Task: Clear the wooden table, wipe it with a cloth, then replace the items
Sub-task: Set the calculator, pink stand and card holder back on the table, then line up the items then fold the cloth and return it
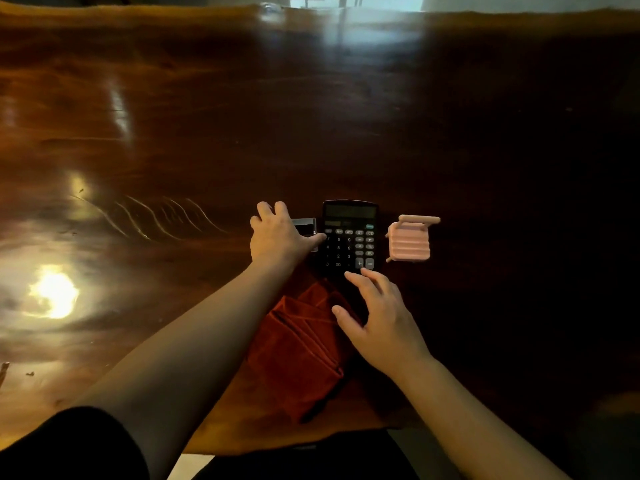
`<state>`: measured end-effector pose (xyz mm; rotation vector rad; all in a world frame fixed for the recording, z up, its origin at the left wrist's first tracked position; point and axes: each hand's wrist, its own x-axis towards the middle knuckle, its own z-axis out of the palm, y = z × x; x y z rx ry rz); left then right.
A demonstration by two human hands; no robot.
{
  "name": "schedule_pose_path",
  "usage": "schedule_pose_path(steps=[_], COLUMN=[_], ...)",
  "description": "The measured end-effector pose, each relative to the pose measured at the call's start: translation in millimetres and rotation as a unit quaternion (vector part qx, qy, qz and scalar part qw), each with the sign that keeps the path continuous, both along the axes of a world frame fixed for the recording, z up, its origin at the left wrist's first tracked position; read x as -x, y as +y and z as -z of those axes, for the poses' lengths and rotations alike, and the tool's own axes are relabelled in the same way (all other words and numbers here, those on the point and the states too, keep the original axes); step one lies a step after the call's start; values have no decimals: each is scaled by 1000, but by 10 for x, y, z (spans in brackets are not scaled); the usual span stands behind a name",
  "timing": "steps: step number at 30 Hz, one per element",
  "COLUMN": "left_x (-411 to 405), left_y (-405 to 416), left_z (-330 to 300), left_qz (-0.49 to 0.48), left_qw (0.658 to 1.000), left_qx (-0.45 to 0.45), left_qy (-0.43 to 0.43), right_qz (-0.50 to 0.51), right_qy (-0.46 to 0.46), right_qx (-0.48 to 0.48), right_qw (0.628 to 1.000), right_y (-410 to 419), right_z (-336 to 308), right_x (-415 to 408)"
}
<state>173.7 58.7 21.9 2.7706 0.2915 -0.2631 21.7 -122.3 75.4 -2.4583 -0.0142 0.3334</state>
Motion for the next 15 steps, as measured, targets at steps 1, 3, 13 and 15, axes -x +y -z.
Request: schedule_pose_path(steps=[1,3,13,15], left_x=[-1,3,195,293], left_y=[-10,-11,375,526], left_z=[16,49,37,0], left_qz=[-3,-9,16,8], left_qw=[1000,1000,998,998], left_qx=[-3,-8,49,59], left_qy=[3,13,-17,-37], right_qz=[-1,-1,-5,-5], right_qy=[0,1,15,16], right_qx=[2,6,5,0], right_qw=[1000,1000,1000,1000], right_y=[1,10,97,119], right_z=[0,-7,1,3], right_x=[2,6,9,-4])
